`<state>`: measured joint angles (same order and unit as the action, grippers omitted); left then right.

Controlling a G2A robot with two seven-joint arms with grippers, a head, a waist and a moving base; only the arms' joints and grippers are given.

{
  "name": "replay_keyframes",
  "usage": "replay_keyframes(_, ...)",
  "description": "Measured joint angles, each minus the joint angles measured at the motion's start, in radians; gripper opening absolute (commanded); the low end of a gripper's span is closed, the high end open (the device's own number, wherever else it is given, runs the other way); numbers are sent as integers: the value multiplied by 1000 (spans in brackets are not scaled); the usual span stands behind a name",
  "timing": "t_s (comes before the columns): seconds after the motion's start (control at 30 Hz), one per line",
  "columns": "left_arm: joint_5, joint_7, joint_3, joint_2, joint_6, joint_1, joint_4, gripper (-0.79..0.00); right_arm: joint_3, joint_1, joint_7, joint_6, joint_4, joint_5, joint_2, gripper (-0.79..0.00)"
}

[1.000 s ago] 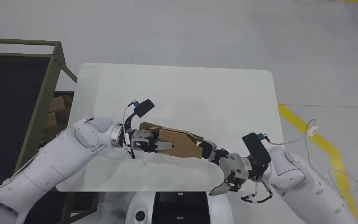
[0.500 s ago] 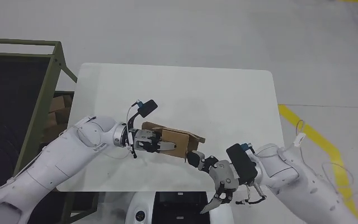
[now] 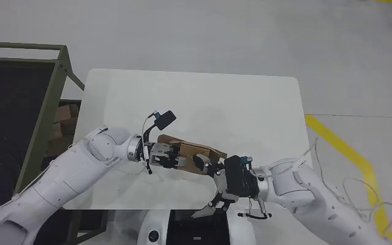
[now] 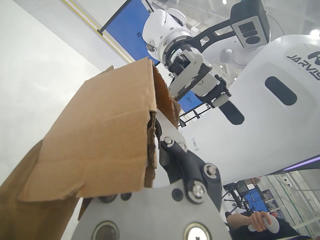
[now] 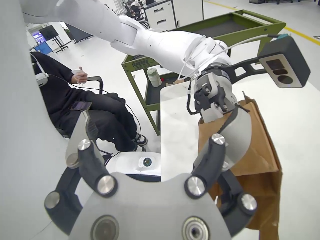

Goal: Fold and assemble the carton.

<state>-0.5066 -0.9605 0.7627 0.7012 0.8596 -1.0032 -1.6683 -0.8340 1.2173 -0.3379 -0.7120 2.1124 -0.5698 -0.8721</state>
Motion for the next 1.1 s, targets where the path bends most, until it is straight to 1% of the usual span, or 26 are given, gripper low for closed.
replay_keyframes(0.17,2,-1,1,3,-1,0,0,-785,18,-11,-20,43,2,-17,-12,0)
replay_keyframes(0.4,3,0,5,6,0,-2,1,-785,17,-13,-18,39,-2,-25,-21,0)
replay_keyframes(0.6,4,-1,7,6,-1,-4,0,-785,9,-6,-31,58,-4,-37,-25,0)
replay_keyframes(0.77,2,-4,9,7,-4,-6,0,-785,-1,0,-30,50,-12,-27,-28,0)
replay_keyframes(0.9,1,-5,11,8,-4,-7,0,-785,-34,16,14,8,-10,-37,-25,0)
replay_keyframes(1.0,1,-4,14,8,-4,-9,1,-785,-91,56,86,-44,3,-89,-16,0)
replay_keyframes(1.1,2,-4,18,6,-4,-11,0,-785,-170,120,167,-92,14,-169,-2,0)
